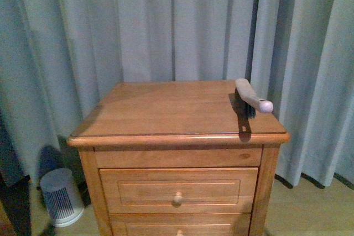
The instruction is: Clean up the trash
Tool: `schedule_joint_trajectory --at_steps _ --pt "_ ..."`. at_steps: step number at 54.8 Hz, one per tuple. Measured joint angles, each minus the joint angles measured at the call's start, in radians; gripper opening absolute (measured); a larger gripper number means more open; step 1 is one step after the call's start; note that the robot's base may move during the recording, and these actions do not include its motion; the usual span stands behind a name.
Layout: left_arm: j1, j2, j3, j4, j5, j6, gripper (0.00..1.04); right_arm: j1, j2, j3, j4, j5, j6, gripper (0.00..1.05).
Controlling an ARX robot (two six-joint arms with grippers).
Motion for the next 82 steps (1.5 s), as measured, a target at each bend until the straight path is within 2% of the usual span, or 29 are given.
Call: schedule_joint_trajectory --at_steps 3,10,19,27,45,82 --pt "0.0 0.0 0.0 0.0 0.001 0.0 0.28 0.028 0.163 0.168 -0.09 -0.023 0.026 0.97" --pt "0.0 0.0 0.0 0.0 0.001 0.0 0.28 0.108 0.491 0.612 -0.298 0.023 0.067 0.97" --pt "0.0 0.0 0.0 0.0 0.001 0.0 0.28 0.188 0.705 0.955 -0.488 0.005 0.106 0.97" --pt "0.0 0.0 0.0 0.0 0.001 0.0 0.28 0.253 0.854 1.161 -0.66 0.029 0.138 0.97" --pt "0.0 0.0 0.0 0.0 0.001 0.0 0.28 0.267 0.993 1.296 -0.765 0.094 0.144 0.97" --pt "0.0 0.0 0.0 0.0 0.001 0.0 0.28 0.266 1.101 1.267 -0.693 0.08 0.158 0.97"
